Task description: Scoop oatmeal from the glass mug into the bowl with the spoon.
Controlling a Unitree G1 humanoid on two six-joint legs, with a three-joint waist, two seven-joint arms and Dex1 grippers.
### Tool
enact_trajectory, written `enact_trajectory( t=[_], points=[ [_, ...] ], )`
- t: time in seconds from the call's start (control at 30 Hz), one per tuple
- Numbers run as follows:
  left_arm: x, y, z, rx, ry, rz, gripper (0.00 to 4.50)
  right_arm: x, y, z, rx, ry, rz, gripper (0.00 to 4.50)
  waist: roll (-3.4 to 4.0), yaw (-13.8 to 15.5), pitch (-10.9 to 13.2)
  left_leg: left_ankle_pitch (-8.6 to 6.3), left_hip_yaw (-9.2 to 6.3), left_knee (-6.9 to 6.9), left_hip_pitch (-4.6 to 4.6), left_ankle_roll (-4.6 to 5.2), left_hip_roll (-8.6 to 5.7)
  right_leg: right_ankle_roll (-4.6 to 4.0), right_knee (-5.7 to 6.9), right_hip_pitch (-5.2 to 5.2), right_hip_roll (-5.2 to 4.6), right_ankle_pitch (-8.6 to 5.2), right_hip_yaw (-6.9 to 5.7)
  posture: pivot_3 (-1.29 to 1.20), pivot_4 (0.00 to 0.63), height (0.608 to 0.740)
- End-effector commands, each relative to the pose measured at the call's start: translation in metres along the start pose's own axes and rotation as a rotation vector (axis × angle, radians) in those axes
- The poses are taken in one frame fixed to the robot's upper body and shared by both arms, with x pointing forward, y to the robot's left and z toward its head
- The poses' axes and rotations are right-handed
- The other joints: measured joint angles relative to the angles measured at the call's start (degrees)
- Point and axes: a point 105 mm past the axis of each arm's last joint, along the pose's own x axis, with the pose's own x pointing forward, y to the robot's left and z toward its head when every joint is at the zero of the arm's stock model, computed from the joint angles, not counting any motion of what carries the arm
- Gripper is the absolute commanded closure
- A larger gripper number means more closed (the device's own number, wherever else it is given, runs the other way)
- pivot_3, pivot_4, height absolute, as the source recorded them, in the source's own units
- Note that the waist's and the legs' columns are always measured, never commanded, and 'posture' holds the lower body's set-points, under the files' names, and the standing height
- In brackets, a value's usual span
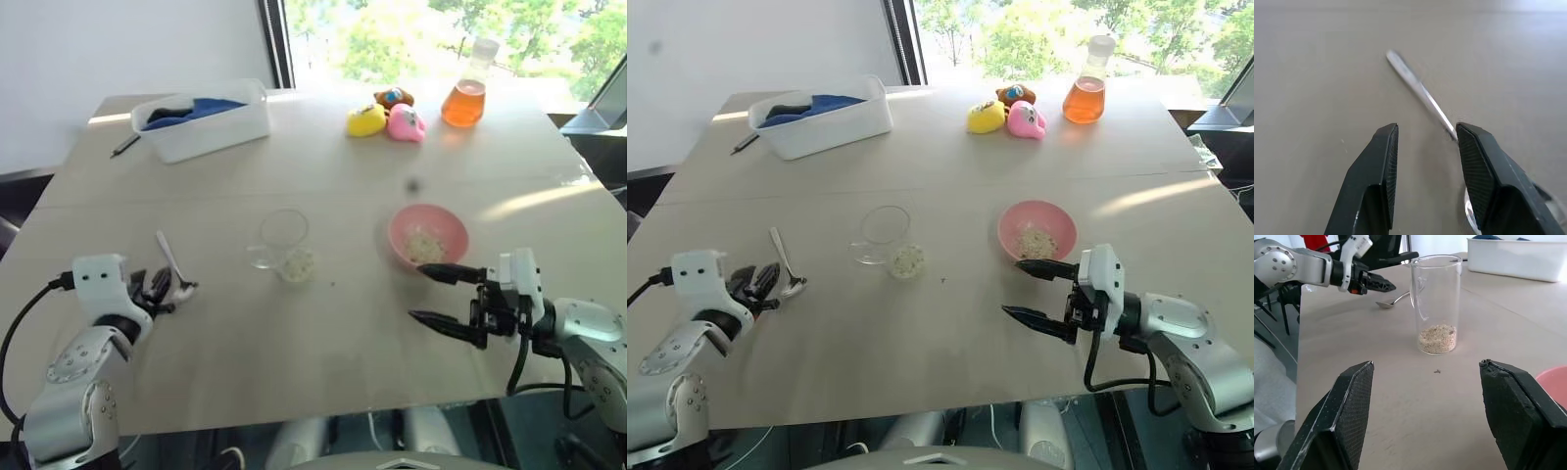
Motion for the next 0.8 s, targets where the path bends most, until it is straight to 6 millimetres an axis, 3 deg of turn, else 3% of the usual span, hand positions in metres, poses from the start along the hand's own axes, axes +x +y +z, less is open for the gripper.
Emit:
enact_trajectory(
  t=[0.03, 0.33, 0.7, 0.8],
  points=[
    [0.006, -0.008, 0.010, 0.051, -0.029, -0.012, 2.56, 0.004, 0.001, 0.013, -0.037, -0.030, 0.010, 1.04, -0.01, 0.0, 0.0, 0.00, -0.01, 0.00, 0.00, 0.00, 0.00, 0.00, 0.00, 0.00, 0.01, 0.00, 0.00, 0.00, 0.150, 0.740],
    [0.022, -0.011, -0.015, -0.005, 0.105, 0.030, 2.56, 0.007, -0.002, 0.023, -0.052, -0.038, 0.001, 1.04, -0.01, -0.1, 0.0, 0.00, 0.00, -0.02, -0.03, 0.00, 0.00, 0.00, 0.00, -0.02, 0.04, 0.00, 0.02, 0.00, 0.150, 0.740],
    [0.019, -0.014, -0.033, -0.123, 0.179, 0.068, 2.56, 0.009, -0.002, 0.029, -0.060, -0.040, 0.009, 1.04, 0.05, 0.0, 0.0, 0.01, 0.02, 0.01, 0.02, -0.02, -0.01, 0.00, 0.04, -0.02, 0.02, 0.00, 0.02, 0.00, 0.150, 0.740],
    [0.017, -0.010, -0.043, -0.140, 0.229, 0.096, 3.33, 0.009, -0.003, 0.030, -0.058, -0.041, 0.010, 1.04, 0.11, 0.0, -0.1, 0.02, 0.02, 0.01, 0.04, -0.02, -0.01, 0.00, 0.05, -0.02, 0.02, 0.00, 0.03, 0.00, 0.150, 0.740]
  ],
)
